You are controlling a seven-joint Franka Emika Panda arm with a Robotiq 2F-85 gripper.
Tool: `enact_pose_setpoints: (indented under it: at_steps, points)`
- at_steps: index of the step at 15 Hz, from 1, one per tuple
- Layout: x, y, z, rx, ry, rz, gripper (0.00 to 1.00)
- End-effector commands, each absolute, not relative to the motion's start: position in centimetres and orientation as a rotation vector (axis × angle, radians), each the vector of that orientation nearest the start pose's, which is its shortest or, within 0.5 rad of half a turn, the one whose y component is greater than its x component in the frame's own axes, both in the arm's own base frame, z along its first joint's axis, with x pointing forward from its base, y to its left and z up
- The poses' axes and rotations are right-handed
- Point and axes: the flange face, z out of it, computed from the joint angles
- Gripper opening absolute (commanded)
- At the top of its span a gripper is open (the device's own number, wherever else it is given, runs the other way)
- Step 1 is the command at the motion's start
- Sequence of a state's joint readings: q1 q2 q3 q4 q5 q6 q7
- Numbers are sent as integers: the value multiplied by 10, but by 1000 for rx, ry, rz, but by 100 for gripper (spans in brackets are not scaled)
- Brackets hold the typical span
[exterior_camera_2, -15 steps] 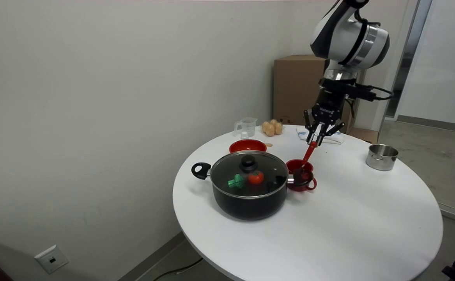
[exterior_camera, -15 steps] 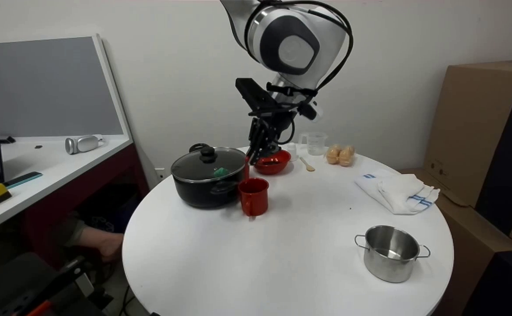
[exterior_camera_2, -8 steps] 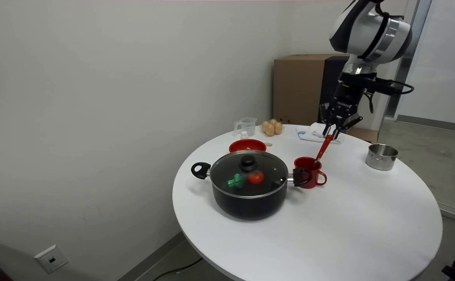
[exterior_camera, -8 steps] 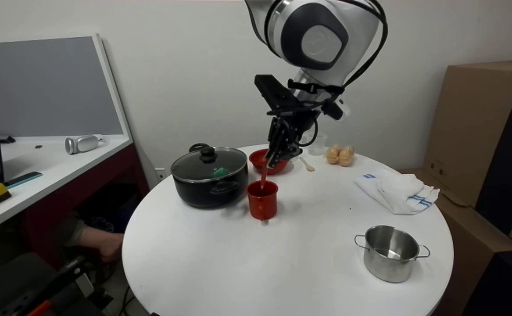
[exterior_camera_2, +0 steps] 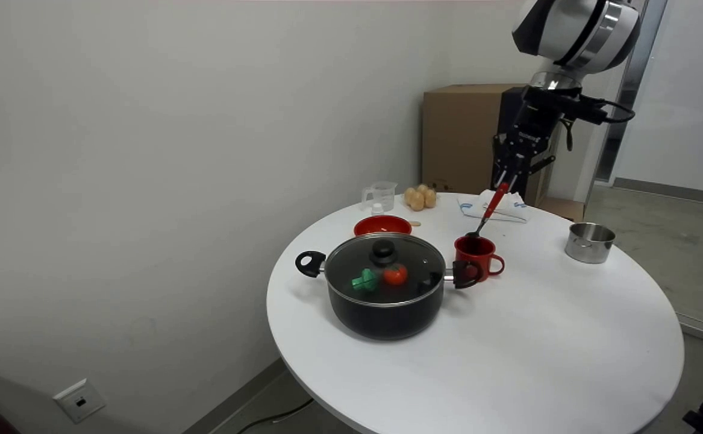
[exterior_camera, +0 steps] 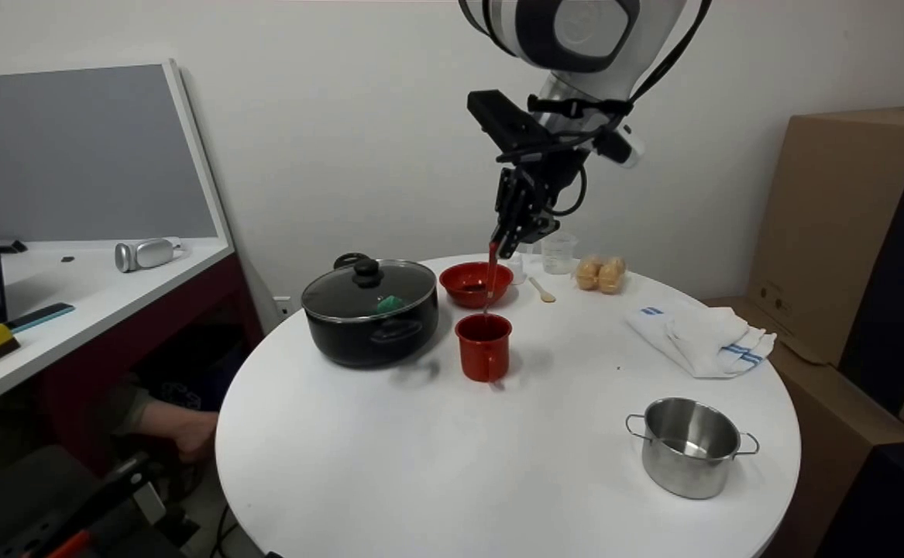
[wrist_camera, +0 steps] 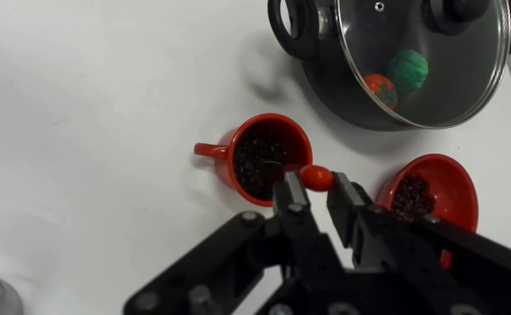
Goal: Stir the objects in the red cup with the spoon
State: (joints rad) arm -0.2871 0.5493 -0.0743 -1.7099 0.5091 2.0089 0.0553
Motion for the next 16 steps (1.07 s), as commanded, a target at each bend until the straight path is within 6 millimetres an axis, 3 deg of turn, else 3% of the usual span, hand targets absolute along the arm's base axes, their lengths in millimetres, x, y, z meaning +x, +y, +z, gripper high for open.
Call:
enact_pose_setpoints:
  at_steps: [1,5,8,12,16]
  points:
    - [636,-176,265,-2555,861,250,8]
    - [637,-152,252,-2566,809,295,8]
    - [635,-145,237,-2569,798,338,8]
    - [623,-154,216,-2549,835,400,8]
    - [601,-176,197,-2510,913,445,8]
